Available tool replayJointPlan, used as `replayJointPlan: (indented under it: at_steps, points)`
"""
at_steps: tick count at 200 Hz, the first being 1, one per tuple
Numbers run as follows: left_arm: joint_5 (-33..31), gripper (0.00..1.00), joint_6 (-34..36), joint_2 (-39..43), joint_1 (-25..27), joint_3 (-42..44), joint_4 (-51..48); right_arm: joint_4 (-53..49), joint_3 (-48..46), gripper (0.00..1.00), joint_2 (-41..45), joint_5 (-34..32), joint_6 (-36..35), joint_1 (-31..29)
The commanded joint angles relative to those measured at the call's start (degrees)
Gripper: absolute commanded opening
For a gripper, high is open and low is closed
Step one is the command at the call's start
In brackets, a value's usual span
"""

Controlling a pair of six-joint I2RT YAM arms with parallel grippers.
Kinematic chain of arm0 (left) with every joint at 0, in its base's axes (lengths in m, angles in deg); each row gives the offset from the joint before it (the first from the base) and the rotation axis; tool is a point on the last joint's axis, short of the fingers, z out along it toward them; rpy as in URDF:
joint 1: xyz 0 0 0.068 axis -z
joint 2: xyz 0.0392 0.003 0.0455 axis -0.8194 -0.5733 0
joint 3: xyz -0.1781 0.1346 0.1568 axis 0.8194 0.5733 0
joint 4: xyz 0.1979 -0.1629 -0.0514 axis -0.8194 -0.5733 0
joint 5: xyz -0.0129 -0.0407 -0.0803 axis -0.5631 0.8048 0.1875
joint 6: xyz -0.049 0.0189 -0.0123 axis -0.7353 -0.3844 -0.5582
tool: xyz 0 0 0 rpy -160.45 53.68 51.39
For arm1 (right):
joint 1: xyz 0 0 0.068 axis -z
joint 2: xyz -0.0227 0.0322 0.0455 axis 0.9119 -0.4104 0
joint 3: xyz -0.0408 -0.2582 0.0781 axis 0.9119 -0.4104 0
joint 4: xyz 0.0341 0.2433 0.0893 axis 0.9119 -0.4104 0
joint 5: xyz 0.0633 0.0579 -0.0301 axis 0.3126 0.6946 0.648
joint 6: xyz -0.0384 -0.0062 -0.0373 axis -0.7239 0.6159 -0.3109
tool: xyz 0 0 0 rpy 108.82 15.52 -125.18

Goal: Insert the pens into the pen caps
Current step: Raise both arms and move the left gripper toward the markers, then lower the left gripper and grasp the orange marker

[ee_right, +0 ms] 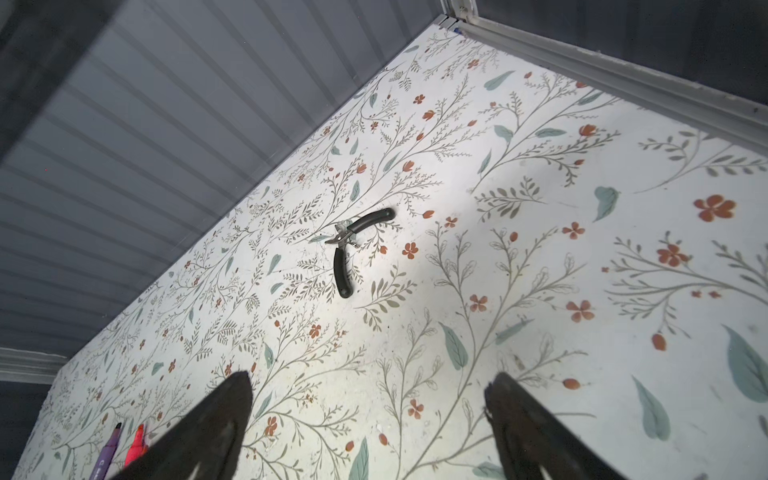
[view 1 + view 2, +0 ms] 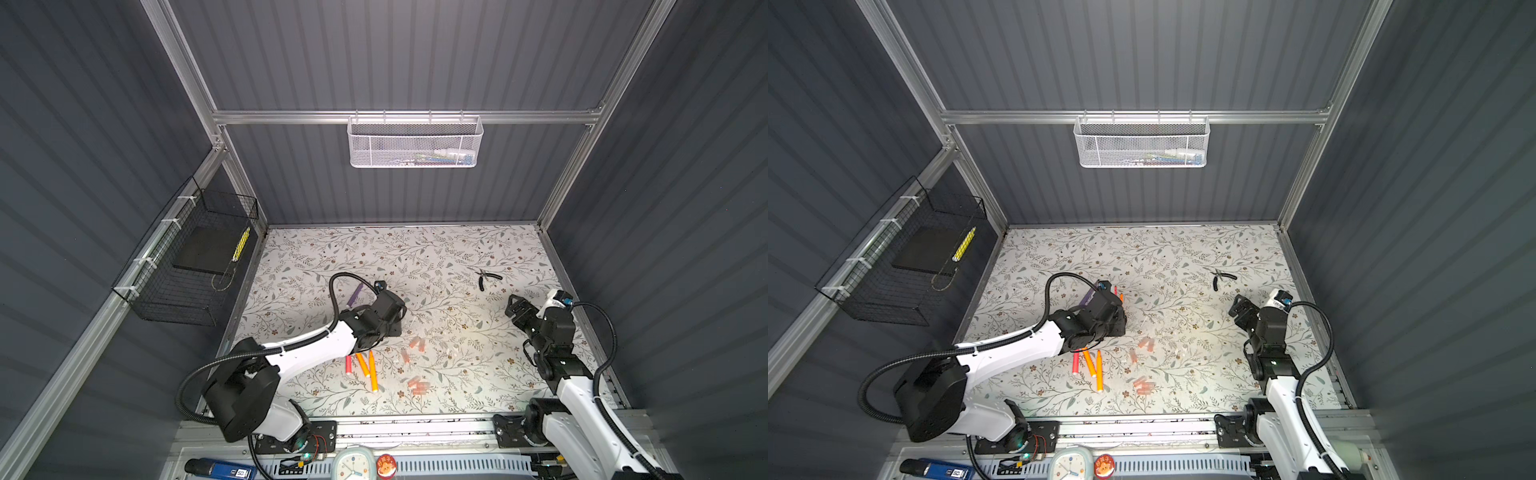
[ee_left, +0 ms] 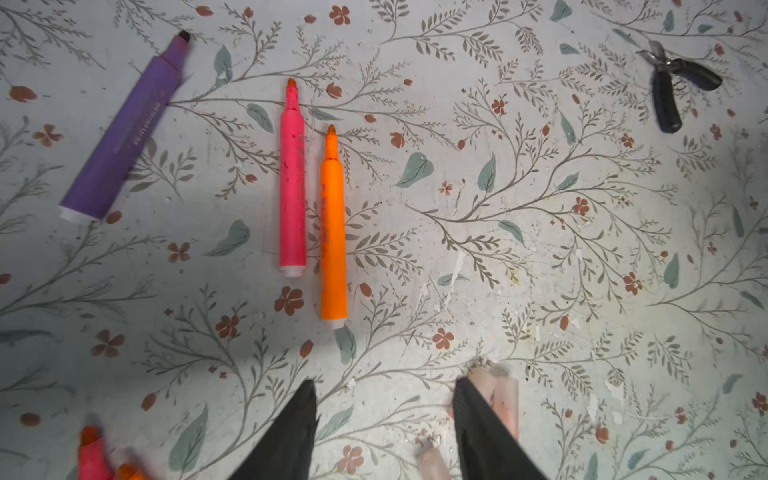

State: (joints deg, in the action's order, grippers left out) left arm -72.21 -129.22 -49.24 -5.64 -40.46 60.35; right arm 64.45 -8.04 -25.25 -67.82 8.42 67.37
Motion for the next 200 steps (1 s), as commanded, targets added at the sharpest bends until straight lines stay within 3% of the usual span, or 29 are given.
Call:
replayJointPlan:
  at_steps: [1, 34, 98, 147, 200]
  points:
    - [-3.3, 0.52, -0.7, -4.1, 0.2, -3.2, -1.1, 1.2, -1.1, 0.87, 1.8, -0.7, -1.4, -1.3]
    - [-7.7, 0.48, -0.5, -11.1, 0.1, -9.5, -7.4, 1.4, -1.7, 0.87, 2.9, -1.5, -1.5, -1.8]
    - [-11.3, 0.51, 0.0, -17.6, 0.1, -13.6, -9.4, 0.0, -0.1, 0.92, 2.5, -2.8, -2.4, -3.9]
    - [-11.1, 0.51, 0.9, -21.5, -0.7, -16.4, -10.2, 0.0, 2.1, 0.97, -1.8, -2.3, -3.5, -4.9]
    - [-9.2, 0.47, 1.0, -24.4, -1.6, -17.8, -10.4, 0.0, 1.6, 0.99, -0.3, -5.0, -3.8, -6.6]
